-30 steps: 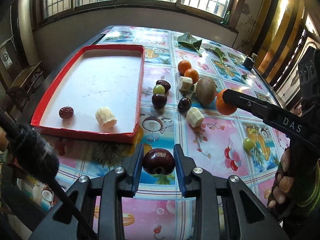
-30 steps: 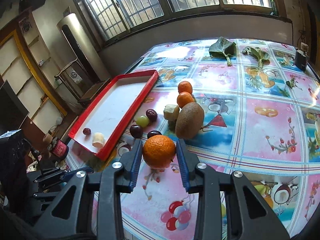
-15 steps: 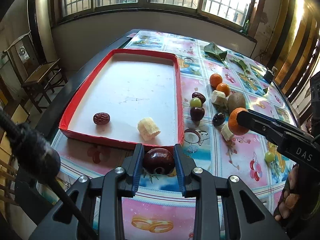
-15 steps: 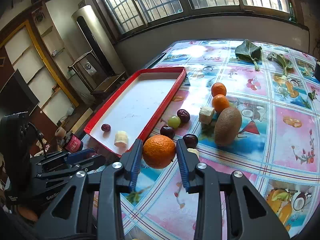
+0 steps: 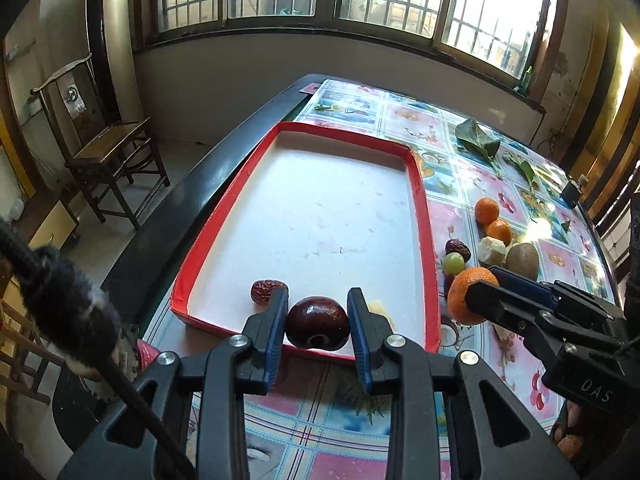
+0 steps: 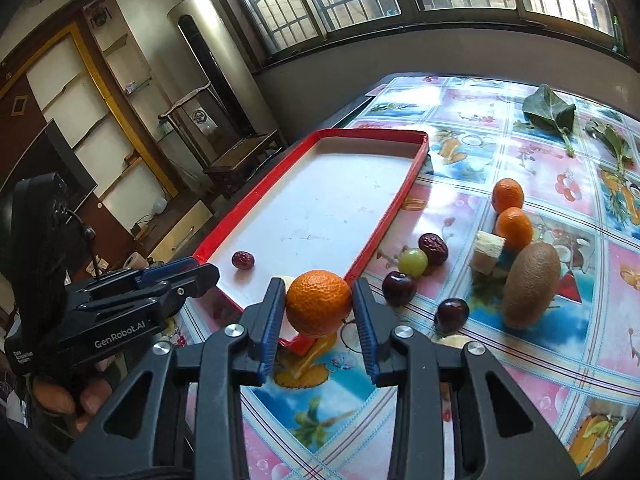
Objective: Organize fruits
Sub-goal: 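Carry the cherry into the tray and release it while the right tool releases the mandarin there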
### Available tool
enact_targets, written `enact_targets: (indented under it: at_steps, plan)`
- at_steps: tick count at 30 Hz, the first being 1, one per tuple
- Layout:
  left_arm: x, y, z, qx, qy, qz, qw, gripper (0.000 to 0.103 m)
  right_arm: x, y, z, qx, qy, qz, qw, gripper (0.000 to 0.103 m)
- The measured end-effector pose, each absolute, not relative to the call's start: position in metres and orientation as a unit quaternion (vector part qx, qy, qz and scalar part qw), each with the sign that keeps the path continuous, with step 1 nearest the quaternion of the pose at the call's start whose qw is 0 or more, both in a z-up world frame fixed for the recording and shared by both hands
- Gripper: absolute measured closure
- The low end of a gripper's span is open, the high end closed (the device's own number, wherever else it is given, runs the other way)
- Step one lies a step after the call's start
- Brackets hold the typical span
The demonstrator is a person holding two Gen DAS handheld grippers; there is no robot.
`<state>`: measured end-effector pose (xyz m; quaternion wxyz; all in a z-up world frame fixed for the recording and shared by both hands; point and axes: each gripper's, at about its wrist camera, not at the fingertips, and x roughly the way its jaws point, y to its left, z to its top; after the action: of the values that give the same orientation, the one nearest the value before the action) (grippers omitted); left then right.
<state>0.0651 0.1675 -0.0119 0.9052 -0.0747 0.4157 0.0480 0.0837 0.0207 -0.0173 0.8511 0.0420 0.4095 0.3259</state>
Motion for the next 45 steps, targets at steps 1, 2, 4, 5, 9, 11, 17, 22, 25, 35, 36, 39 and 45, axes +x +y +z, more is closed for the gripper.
enact_targets:
  at_steps: [1, 2, 4, 5, 9, 11, 17, 22, 25, 35, 36, 39, 45]
  plan:
    - [0.069, 0.168, -0.012, -0.075, 0.415, 0.050, 0.905, 0.073, 0.086, 0.026, -0.017, 0.040, 0.409, 0.330, 0.850, 0.066]
    - [0.072, 0.170, -0.013, -0.076, 0.415, 0.052, 0.905, 0.073, 0.089, 0.032, -0.018, 0.038, 0.409, 0.333, 0.849, 0.066]
    - [0.079, 0.173, -0.015, -0.079, 0.415, 0.055, 0.905, 0.073, 0.095, 0.042, -0.019, 0.033, 0.408, 0.337, 0.848, 0.066]
    - [0.082, 0.176, -0.015, -0.080, 0.415, 0.058, 0.904, 0.073, 0.099, 0.046, -0.020, 0.031, 0.409, 0.337, 0.847, 0.066]
    - [0.097, 0.186, -0.021, -0.088, 0.418, 0.068, 0.901, 0.073, 0.109, 0.062, -0.027, 0.021, 0.415, 0.342, 0.843, 0.066]
    - [0.105, 0.191, -0.025, -0.091, 0.422, 0.075, 0.899, 0.073, 0.113, 0.069, -0.032, 0.013, 0.419, 0.344, 0.840, 0.066]
    - [0.124, 0.204, -0.039, -0.106, 0.437, 0.086, 0.889, 0.073, 0.125, 0.085, -0.050, -0.009, 0.432, 0.342, 0.835, 0.066]
    - [0.132, 0.207, -0.050, -0.107, 0.450, 0.090, 0.882, 0.073, 0.131, 0.095, -0.056, -0.030, 0.435, 0.340, 0.833, 0.066]
    - [0.134, 0.207, -0.057, -0.106, 0.458, 0.089, 0.878, 0.073, 0.133, 0.100, -0.065, -0.040, 0.444, 0.343, 0.827, 0.066]
    - [0.132, 0.207, -0.061, -0.113, 0.467, 0.088, 0.873, 0.072, 0.133, 0.101, -0.067, -0.042, 0.449, 0.350, 0.821, 0.065]
    - [0.130, 0.207, -0.059, -0.115, 0.465, 0.089, 0.873, 0.072, 0.132, 0.101, -0.067, -0.043, 0.449, 0.351, 0.821, 0.065]
    - [0.124, 0.206, -0.049, -0.119, 0.453, 0.090, 0.879, 0.072, 0.131, 0.096, -0.064, -0.038, 0.446, 0.348, 0.824, 0.059]
    - [0.109, 0.193, -0.030, -0.118, 0.434, 0.083, 0.890, 0.069, 0.122, 0.069, -0.052, -0.005, 0.440, 0.343, 0.830, 0.057]
